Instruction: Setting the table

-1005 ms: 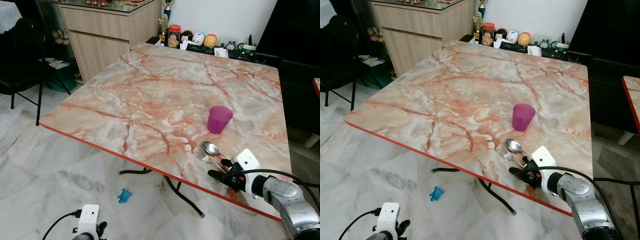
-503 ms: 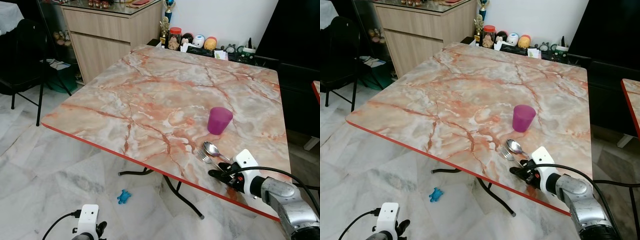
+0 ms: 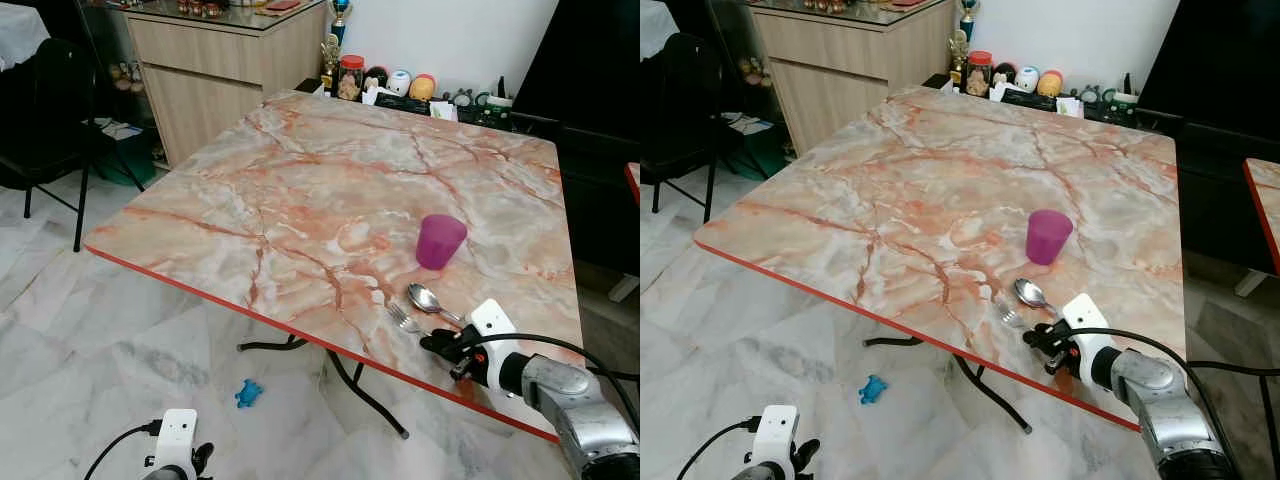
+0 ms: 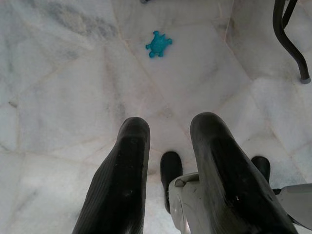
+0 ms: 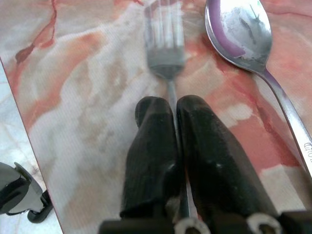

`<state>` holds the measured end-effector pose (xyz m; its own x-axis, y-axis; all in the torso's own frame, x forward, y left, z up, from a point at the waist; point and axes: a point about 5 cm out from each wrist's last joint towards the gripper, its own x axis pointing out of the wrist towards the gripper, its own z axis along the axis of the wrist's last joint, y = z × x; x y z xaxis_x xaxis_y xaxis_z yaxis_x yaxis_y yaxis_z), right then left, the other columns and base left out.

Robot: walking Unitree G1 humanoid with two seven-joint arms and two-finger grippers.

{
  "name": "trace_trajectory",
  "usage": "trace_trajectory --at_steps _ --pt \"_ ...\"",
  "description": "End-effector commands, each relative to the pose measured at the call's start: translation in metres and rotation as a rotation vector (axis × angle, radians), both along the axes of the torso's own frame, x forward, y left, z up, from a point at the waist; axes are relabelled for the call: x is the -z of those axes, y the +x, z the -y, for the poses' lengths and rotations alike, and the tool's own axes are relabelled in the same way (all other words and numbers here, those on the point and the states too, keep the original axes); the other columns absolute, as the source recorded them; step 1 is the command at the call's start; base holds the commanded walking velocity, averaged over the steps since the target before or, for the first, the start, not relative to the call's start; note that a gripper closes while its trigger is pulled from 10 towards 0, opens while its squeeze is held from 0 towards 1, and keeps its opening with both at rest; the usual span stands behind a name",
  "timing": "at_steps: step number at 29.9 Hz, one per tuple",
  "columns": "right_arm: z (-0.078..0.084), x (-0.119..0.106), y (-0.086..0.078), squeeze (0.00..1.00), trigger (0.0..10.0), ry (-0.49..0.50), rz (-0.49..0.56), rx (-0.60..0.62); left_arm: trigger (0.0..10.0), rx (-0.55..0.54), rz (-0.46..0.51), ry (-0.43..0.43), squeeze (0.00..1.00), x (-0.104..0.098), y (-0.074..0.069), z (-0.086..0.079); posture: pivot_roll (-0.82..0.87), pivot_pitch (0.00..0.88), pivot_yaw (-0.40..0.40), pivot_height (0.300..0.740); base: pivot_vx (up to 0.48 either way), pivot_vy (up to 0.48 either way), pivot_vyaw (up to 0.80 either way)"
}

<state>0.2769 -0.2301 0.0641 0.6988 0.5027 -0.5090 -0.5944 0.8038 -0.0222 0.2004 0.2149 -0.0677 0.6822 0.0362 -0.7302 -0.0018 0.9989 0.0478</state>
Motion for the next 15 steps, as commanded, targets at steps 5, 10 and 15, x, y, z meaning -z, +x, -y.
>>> trace_trajectory --at_steps 5,10,15 --pt "-0.001 0.002 0.001 0.00 0.0 -0.010 -0.006 0.015 10.0 -0.007 -0.010 0.011 0.00 0.001 -0.002 -0.003 0.12 0.000 -0.038 0.728 0.000 0.000 0.00" --pt "-0.004 -0.001 0.003 0.00 0.0 -0.005 0.012 0.009 10.0 -0.005 -0.009 0.015 0.00 0.000 -0.001 -0.004 0.12 0.000 -0.036 0.728 0.000 0.000 0.00" --pt "-0.021 -0.005 0.008 0.00 10.0 0.016 0.081 0.007 10.0 0.006 -0.012 0.024 0.00 0.000 -0.002 -0.003 0.11 0.000 -0.034 0.728 0.000 0.000 0.00"
